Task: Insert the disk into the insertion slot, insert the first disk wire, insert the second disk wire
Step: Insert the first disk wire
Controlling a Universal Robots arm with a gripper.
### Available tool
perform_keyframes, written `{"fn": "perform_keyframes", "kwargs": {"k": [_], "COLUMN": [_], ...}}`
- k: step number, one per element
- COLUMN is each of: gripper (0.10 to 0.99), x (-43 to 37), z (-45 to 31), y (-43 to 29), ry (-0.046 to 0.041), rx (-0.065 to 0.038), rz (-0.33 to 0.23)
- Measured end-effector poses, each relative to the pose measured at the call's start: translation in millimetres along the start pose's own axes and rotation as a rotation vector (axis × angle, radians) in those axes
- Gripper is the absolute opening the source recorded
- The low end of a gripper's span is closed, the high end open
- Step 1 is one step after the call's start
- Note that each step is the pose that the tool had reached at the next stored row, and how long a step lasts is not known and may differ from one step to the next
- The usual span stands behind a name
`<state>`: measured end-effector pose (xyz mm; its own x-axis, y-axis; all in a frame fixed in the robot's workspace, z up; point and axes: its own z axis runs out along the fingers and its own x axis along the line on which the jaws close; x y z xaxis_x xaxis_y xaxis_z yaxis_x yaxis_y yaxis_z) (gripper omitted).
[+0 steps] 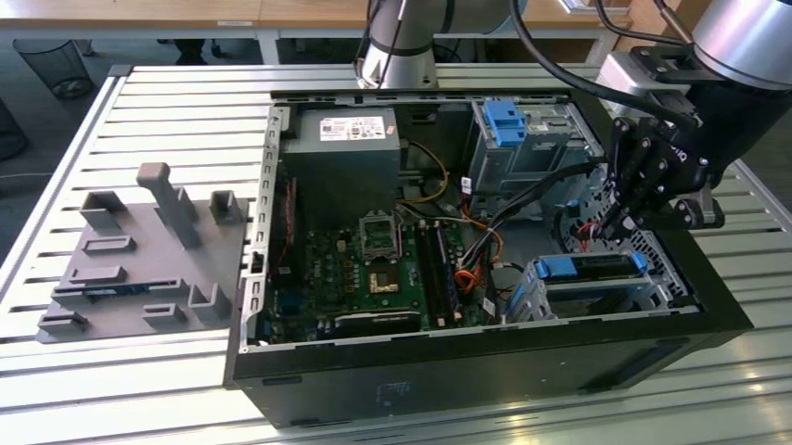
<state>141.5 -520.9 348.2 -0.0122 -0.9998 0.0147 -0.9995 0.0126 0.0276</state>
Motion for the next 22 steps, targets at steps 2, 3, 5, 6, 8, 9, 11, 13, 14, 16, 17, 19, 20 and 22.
{"fn": "perform_keyframes", "kwargs": {"k": [2,3,5,6,8,9,11,13,14,16,17,19,20,22], "gripper": [0.165,0.165,0.165,0.165,0.165,0.165,0.165,0.165,0.165,0.165,0.165,0.165,0.165,0.165], "x": [0.1,0.2,0.2,0.2,0.3,0.2,0.2,0.5,1.1,3.7,5.5,8.4,9.6,11.4], "z": [0.2,0.4,1.0,1.3,2.0,2.5,4.1,5.9,6.4,7.2,7.4,7.6,7.7,7.9], "y": [0.1,0.1,0.1,0.1,0.1,0.1,0.1,0.0,0.0,-0.1,-0.1,-0.2,-0.2,-0.2], "ry": [0.0003,0.0003,0.0000,0.0000,0.0000,0.0000,-0.0001,0.0000,0.0004,0.0000,0.0001,0.0001,0.0001,0.0001], "rx": [0.000,0.000,0.000,0.000,0.000,0.000,0.000,0.000,0.000,0.000,0.000,0.000,0.000,0.000], "rz": [0.000,0.000,-0.001,-0.001,-0.001,-0.001,-0.001,-0.001,-0.001,-0.001,-0.001,-0.001,-0.001,-0.001]}}
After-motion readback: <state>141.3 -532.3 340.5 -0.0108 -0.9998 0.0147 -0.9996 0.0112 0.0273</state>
